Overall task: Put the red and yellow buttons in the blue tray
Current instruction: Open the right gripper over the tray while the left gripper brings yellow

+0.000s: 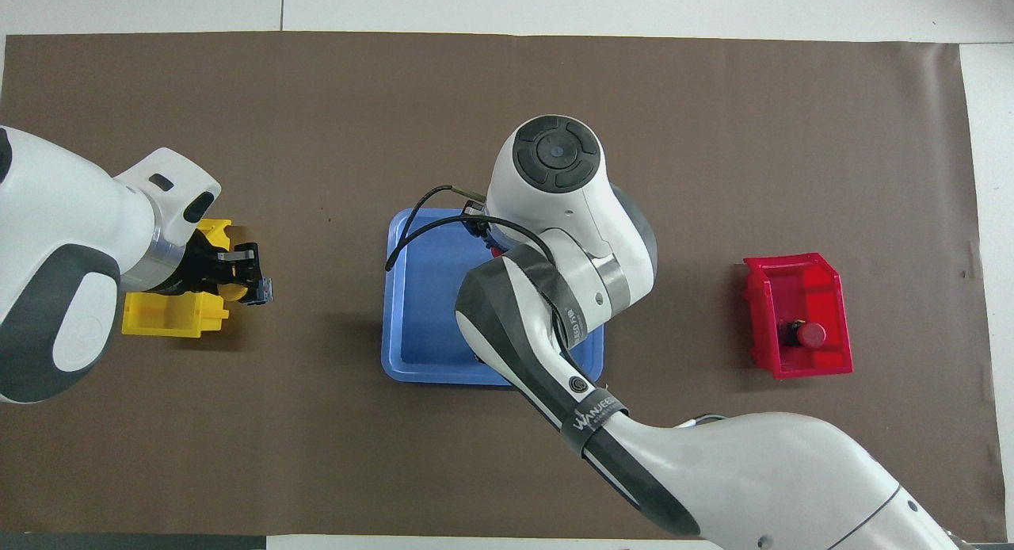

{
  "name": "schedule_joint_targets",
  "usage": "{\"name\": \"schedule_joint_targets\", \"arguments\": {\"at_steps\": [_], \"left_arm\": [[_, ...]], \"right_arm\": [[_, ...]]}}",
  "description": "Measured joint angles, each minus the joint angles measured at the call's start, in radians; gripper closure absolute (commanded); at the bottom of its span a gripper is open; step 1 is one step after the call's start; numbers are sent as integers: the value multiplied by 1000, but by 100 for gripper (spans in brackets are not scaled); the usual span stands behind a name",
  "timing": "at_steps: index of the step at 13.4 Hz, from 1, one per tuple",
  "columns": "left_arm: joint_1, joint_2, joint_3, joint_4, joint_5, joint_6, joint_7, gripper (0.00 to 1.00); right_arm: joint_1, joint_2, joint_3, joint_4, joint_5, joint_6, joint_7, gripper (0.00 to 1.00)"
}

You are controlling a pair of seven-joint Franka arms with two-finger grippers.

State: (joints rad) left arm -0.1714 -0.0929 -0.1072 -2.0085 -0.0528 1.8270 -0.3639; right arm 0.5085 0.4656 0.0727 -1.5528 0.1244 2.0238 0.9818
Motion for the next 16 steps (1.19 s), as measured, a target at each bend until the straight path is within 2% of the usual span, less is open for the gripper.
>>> {"name": "schedule_joint_targets", "arguments": {"at_steps": [5,7,9,12,16], "left_arm": [[-74,22,-1,-1,-45,98,-120,98],[-115,59,-1,-1,-46,151,-174,98],[-145,92,-1,-1,-47,187,-210,98],[-180,110,-1,-1,-47,222,-268,98],[-226,116,-2,-1,-47,259,-341,98]], "right_arm": [[0,4,-3,-58,10,75,47,89],[0,4,-3,-84,10,98,51,66],[0,3,-3,-103,11,116,51,36],[-2,-1,-4,-106,11,118,51,14],[-6,-20,-10,-78,9,111,36,14]]}}
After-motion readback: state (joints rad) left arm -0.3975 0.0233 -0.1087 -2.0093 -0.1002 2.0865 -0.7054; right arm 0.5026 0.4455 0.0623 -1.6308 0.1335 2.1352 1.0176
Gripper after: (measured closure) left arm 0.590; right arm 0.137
